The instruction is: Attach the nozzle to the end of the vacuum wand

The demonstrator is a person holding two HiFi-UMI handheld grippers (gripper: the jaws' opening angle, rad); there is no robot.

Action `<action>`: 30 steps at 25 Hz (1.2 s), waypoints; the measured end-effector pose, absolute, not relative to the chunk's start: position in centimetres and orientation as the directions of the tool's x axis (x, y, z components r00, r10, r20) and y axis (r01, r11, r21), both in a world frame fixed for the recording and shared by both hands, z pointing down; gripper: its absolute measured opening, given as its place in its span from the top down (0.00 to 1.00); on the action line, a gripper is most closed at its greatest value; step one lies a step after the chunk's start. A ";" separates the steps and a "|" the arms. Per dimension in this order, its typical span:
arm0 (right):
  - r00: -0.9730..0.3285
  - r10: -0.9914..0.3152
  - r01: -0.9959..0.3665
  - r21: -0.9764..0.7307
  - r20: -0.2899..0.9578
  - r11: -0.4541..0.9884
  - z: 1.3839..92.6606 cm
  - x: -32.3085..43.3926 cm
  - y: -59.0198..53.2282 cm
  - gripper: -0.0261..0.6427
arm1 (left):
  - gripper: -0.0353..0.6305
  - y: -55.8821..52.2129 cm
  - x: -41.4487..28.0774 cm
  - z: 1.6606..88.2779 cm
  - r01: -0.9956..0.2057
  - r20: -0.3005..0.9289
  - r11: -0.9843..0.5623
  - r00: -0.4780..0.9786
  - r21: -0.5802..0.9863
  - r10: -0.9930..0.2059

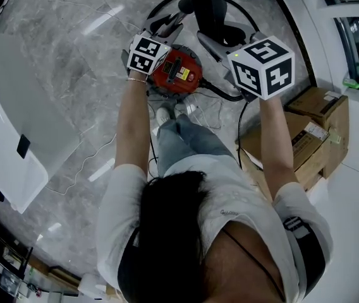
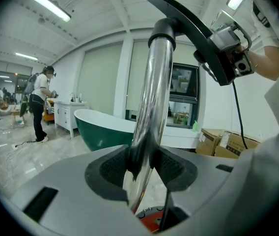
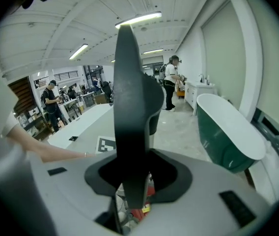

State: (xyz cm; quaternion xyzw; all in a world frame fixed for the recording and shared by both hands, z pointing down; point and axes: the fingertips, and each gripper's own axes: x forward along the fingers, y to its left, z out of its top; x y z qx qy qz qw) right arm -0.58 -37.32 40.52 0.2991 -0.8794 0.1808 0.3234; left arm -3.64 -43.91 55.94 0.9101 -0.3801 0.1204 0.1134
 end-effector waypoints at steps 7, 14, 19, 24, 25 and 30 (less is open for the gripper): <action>-0.658 -0.429 -0.632 -0.144 0.618 0.761 40.5 -0.6 -36.2 0.63 | 0.70 -43.7 -3.9 56.0 -0.733 0.292 -0.657 0.677 0.178 -0.676; -0.715 -0.467 -0.642 -0.224 0.520 0.733 38.9 1.9 -34.4 0.56 | 0.70 -42.2 -3.5 56.3 -0.719 0.320 -0.675 0.686 0.165 -0.653; -0.789 -0.476 -0.602 -0.335 0.388 0.725 36.6 3.1 -31.7 0.56 | 0.70 -40.7 -3.0 56.7 -0.707 0.342 -0.688 0.695 0.163 -0.632; -0.839 -0.429 -0.537 -0.386 0.334 0.750 35.4 3.5 -28.3 0.54 | 0.69 -39.2 -2.2 57.3 -0.680 0.357 -0.716 0.716 0.160 -0.600; -0.838 -0.440 -0.542 -0.394 0.322 0.743 35.2 3.9 -27.9 0.54 | 0.69 -38.8 -2.1 57.4 -0.673 0.359 -0.722 0.721 0.160 -0.593; -0.796 -0.518 -0.605 -0.372 0.314 0.704 35.4 5.2 -27.2 0.54 | 0.69 -37.3 -1.3 58.0 -0.651 0.367 -0.744 0.735 0.148 -0.570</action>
